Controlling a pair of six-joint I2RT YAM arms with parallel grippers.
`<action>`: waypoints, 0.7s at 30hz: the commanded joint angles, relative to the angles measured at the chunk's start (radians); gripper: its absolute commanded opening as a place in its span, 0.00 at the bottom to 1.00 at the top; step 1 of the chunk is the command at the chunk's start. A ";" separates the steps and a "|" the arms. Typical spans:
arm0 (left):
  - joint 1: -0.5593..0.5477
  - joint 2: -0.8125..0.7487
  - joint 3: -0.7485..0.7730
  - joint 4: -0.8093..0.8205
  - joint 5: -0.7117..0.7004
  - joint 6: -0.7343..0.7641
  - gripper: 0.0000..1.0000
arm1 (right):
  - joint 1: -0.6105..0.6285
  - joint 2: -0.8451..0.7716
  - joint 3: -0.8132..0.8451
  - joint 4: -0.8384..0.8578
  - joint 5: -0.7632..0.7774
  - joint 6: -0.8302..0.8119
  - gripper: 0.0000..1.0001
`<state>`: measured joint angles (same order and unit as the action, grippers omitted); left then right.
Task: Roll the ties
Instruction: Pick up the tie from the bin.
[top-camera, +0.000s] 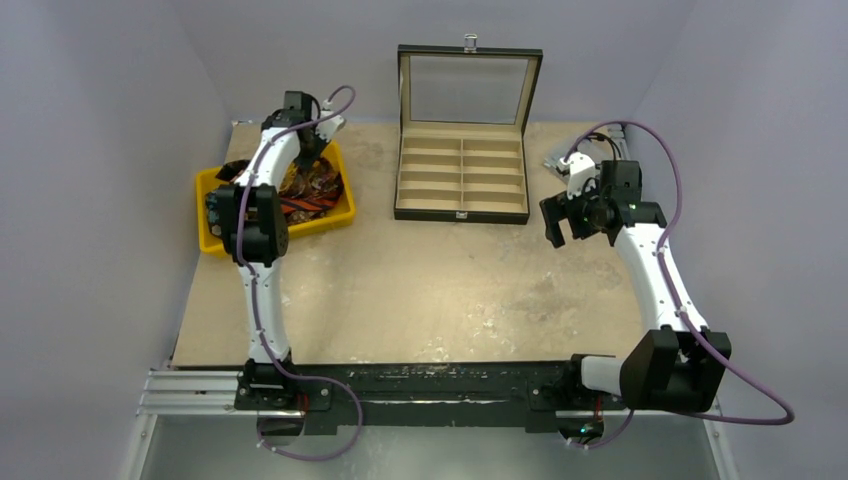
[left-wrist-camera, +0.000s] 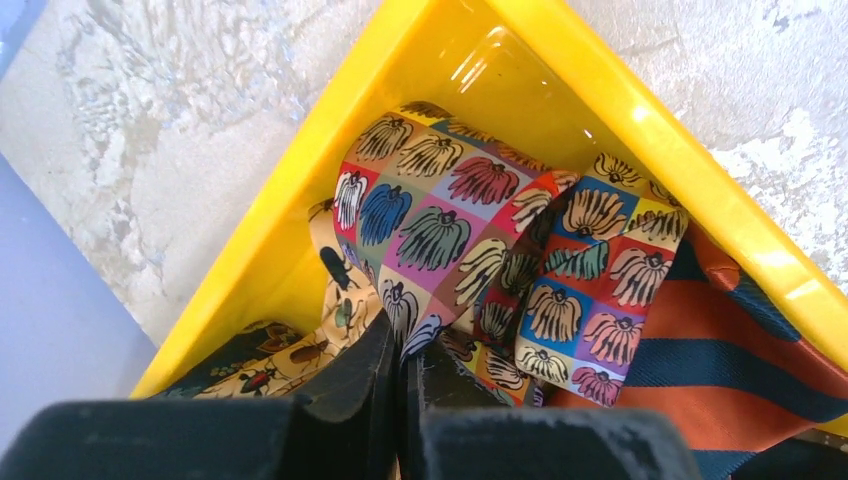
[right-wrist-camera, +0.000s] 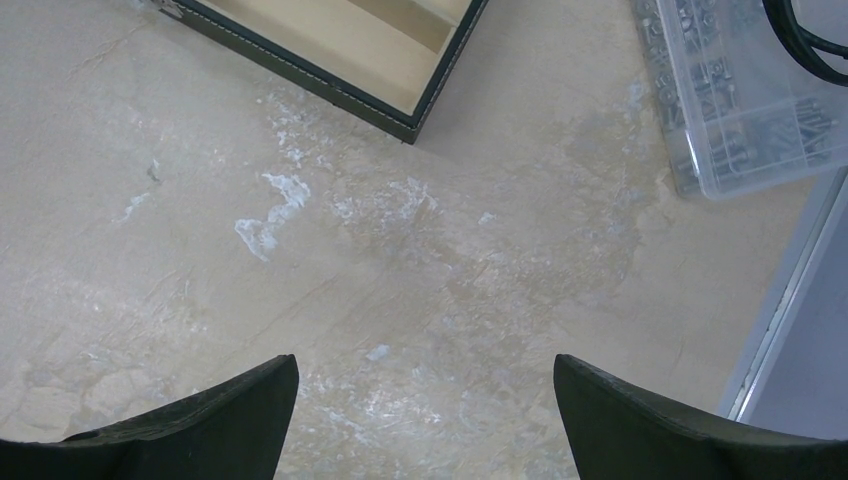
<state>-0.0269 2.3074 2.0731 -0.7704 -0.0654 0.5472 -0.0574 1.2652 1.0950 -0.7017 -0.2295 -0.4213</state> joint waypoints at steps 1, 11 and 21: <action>0.008 -0.086 0.083 0.018 0.015 0.006 0.00 | 0.001 -0.028 0.049 -0.016 -0.007 -0.019 0.98; 0.002 -0.441 0.159 -0.080 0.192 -0.165 0.00 | 0.001 -0.062 0.059 -0.005 -0.049 -0.026 0.98; -0.022 -0.646 0.345 -0.216 0.294 -0.272 0.00 | 0.002 -0.075 0.083 0.007 -0.145 -0.032 0.98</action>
<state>-0.0345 1.6962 2.3356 -0.9073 0.1429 0.3664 -0.0574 1.2209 1.1191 -0.7185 -0.3038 -0.4393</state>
